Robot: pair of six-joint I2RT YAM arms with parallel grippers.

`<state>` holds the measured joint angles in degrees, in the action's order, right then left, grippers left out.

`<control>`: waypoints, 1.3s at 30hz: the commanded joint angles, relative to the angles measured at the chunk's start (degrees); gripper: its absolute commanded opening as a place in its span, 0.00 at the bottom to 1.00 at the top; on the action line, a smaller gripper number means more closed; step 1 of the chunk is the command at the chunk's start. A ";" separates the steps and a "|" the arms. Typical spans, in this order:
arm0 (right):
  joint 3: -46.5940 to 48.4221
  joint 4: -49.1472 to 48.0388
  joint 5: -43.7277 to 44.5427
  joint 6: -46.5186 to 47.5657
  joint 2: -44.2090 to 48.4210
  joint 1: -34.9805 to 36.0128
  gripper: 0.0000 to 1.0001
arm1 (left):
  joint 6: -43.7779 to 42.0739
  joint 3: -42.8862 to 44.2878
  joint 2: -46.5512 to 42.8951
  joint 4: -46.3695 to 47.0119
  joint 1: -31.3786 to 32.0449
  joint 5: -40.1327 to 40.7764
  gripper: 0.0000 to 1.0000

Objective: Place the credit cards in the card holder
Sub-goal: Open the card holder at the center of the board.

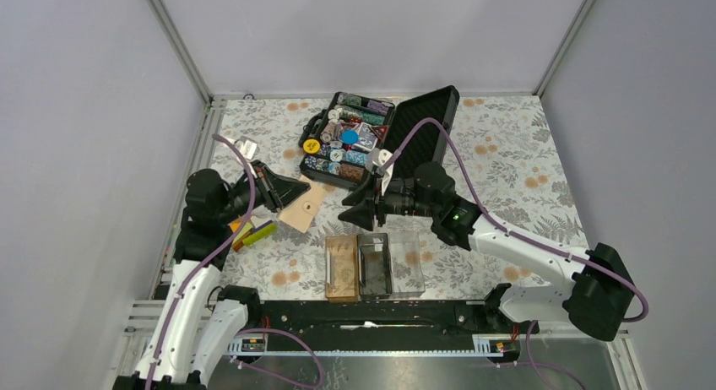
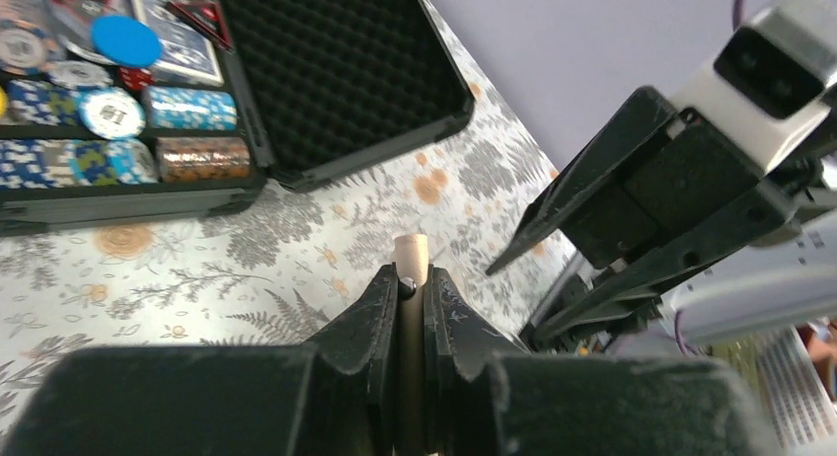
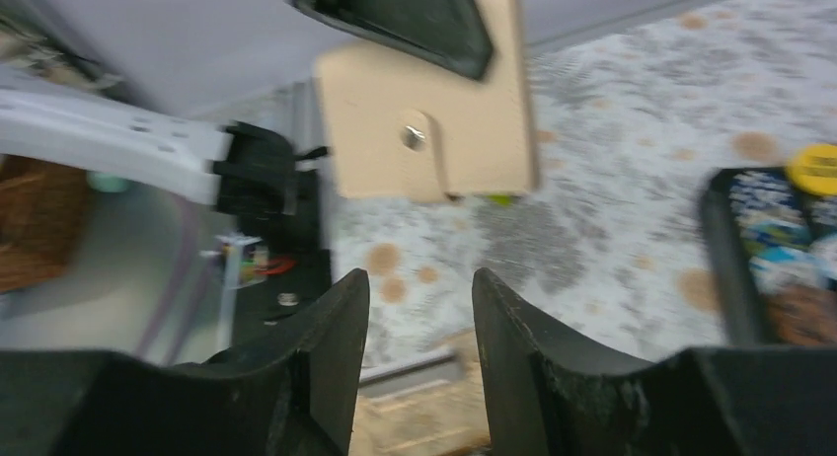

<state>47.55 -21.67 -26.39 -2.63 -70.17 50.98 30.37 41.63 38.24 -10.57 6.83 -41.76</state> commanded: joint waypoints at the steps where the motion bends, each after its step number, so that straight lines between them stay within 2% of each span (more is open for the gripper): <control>1: 3.86 -7.89 -21.78 -17.97 -2.39 -1.40 0.49 | -3.22 1.53 2.63 5.96 0.85 -12.20 0.00; 5: 6.24 -12.31 -26.74 -25.15 -6.59 -1.46 0.46 | -3.17 1.40 4.61 5.93 2.92 -14.58 0.00; 8: 8.23 -13.95 -29.25 -27.74 -10.45 -1.50 0.33 | -3.54 1.10 5.45 5.92 4.40 -15.02 0.00; 10: 8.80 -13.21 -28.59 -27.51 -12.55 -1.50 0.32 | -3.40 1.33 5.78 6.02 4.59 -15.60 0.00; 17: 7.72 -11.84 -23.42 -25.09 -13.98 -1.81 0.36 | -3.41 0.76 5.18 6.16 4.89 -17.46 0.00; 29: 6.10 -5.78 -14.63 -16.97 -10.35 -2.55 0.43 | -3.30 0.69 4.85 6.11 5.56 -18.29 0.00; 39: 8.40 -6.79 -19.43 -16.67 -13.98 -2.33 0.44 | -3.30 0.83 5.39 6.13 6.15 -18.55 0.00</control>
<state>53.74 -27.22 -45.25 -20.78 -82.28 49.39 27.05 41.63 44.07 -7.49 12.08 -56.71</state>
